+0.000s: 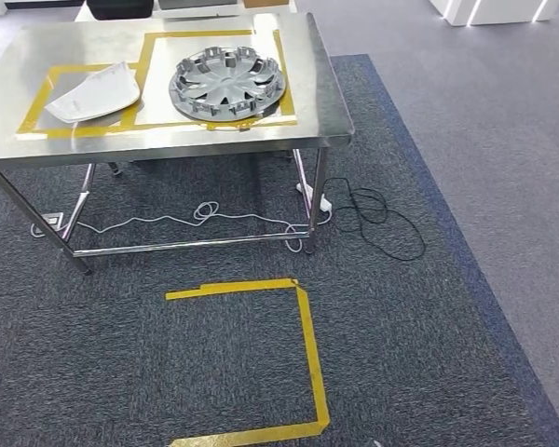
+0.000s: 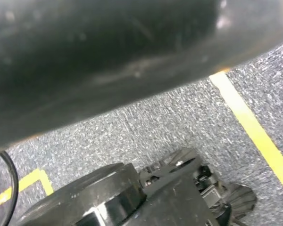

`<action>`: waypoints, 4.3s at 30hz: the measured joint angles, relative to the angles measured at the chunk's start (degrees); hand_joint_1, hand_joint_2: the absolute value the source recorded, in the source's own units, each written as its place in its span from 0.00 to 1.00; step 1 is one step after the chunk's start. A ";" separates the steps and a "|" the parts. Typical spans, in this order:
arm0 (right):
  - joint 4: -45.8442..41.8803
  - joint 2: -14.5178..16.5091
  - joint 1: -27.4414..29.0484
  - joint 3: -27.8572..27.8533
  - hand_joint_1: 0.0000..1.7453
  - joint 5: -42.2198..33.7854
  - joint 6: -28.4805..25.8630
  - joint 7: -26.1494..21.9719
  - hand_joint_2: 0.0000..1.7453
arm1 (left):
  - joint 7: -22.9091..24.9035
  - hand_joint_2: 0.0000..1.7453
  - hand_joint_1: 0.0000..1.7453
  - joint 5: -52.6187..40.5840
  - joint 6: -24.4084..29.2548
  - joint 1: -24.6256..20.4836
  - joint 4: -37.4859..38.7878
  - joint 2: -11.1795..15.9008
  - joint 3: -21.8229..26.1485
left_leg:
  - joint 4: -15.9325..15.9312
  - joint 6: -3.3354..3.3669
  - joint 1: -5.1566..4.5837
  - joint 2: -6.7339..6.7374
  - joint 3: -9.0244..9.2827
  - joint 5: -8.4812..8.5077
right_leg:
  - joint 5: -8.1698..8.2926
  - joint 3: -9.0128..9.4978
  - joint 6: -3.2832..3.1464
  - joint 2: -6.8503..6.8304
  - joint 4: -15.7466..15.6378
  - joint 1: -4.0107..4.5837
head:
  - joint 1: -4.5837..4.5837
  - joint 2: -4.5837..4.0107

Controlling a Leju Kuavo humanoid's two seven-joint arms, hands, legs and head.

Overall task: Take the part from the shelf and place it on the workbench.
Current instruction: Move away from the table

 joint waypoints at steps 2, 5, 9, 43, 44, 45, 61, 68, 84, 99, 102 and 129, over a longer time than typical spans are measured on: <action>0.35 -0.20 0.02 0.00 0.00 -0.03 -0.01 -0.03 0.00 | 0.04 0.00 0.00 -0.06 -0.03 0.09 0.05 -0.11 0.00 | -0.11 1.00 0.07 0.27 -1.34 1.24 | -1.55 -1.02 0.63 0.26 1.09 -0.16 | 0.02 0.00; 0.78 -0.31 0.10 0.02 0.00 -0.05 -0.02 -0.03 0.00 | 0.08 0.00 0.00 -0.16 -0.09 0.09 0.08 -0.24 0.00 | -0.13 1.92 0.11 0.49 -3.94 3.44 | -10.22 -3.79 1.30 0.55 10.11 -0.34 | 0.27 0.00; 0.94 -0.40 -0.04 0.02 0.00 -0.05 -0.01 -0.03 0.00 | 0.08 0.00 0.00 -0.20 -0.10 0.05 0.08 -0.29 -0.02 | 0.05 1.84 0.01 0.63 -6.75 5.59 | -12.06 -4.49 1.51 0.59 18.66 -0.39 | 0.27 0.00; 1.48 -0.76 0.04 -0.15 0.00 -1.70 -0.04 -2.27 0.00 | -0.04 0.00 0.00 0.20 1.13 0.02 0.10 -0.47 0.02 | 0.46 0.86 -0.12 0.67 -10.64 8.82 | -6.83 8.72 1.18 0.67 2.94 -0.60 | 0.38 0.00; 1.46 -0.76 -0.04 -0.16 0.00 -1.72 -0.05 -2.41 0.00 | -0.03 0.00 0.00 0.21 1.15 -0.01 0.10 -0.49 0.02 | 0.74 0.55 -0.20 0.65 -10.88 9.25 | -8.47 11.19 0.74 0.73 -0.99 -0.55 | 0.38 0.00; 1.43 -0.76 -0.10 -0.17 0.00 -1.75 -0.06 -2.57 0.00 | -0.03 0.00 0.00 0.21 1.16 -0.03 0.10 -0.52 0.02 | 0.90 0.20 -0.23 0.65 -11.06 9.66 | -9.66 12.50 0.19 0.76 -3.33 -0.44 | 0.40 0.00; 1.39 -0.55 0.51 -0.68 0.00 -2.22 -0.09 -3.06 0.00 | -0.45 0.00 0.00 0.13 0.93 0.43 0.10 -0.29 0.02 | 1.07 0.39 -0.29 0.10 -4.86 3.99 | -7.32 8.69 -1.67 0.31 -2.15 0.34 | 0.11 0.01; 1.38 -0.54 0.53 -1.29 0.00 -2.78 -0.09 -3.48 0.00 | -0.26 0.00 0.00 -0.08 0.93 0.32 0.10 -0.45 0.02 | 0.63 0.43 -0.49 0.04 -5.10 3.71 | -7.12 7.72 -1.40 0.35 -2.12 0.14 | 0.13 0.00; 1.40 -0.45 0.35 -4.16 0.00 -6.90 0.06 -6.14 0.00 | -0.20 0.00 0.00 -0.29 0.92 0.32 0.10 -0.42 0.02 | 0.91 1.01 -0.68 0.03 -5.18 4.07 | -6.65 7.57 -0.69 0.31 -2.06 -0.07 | 0.09 0.00; 1.44 0.14 -0.08 -8.16 0.00 -10.16 0.44 -7.04 0.00 | -0.39 0.00 0.00 -0.55 0.71 0.09 0.10 -0.74 0.02 | -0.34 1.94 0.25 2.92 -5.58 4.88 | -10.60 0.35 1.68 0.25 10.36 -1.20 | 0.26 0.00; 1.52 0.38 -0.31 -8.55 0.00 -10.31 0.47 -7.05 0.00 | -0.49 0.00 0.00 -0.54 0.61 0.02 0.10 -0.71 0.02 | 0.91 0.57 0.24 3.96 -5.60 4.12 | -6.15 4.69 1.80 -2.52 0.42 -1.54 | 0.36 0.00; 1.71 0.70 -0.36 -10.21 0.00 -11.49 2.23 -7.25 0.00 | -0.64 0.00 0.00 -0.44 0.84 0.44 0.11 -0.71 0.04 | 0.22 1.41 0.58 2.98 -4.86 3.59 | -9.57 -3.14 1.73 0.50 12.31 -1.13 | 0.44 0.00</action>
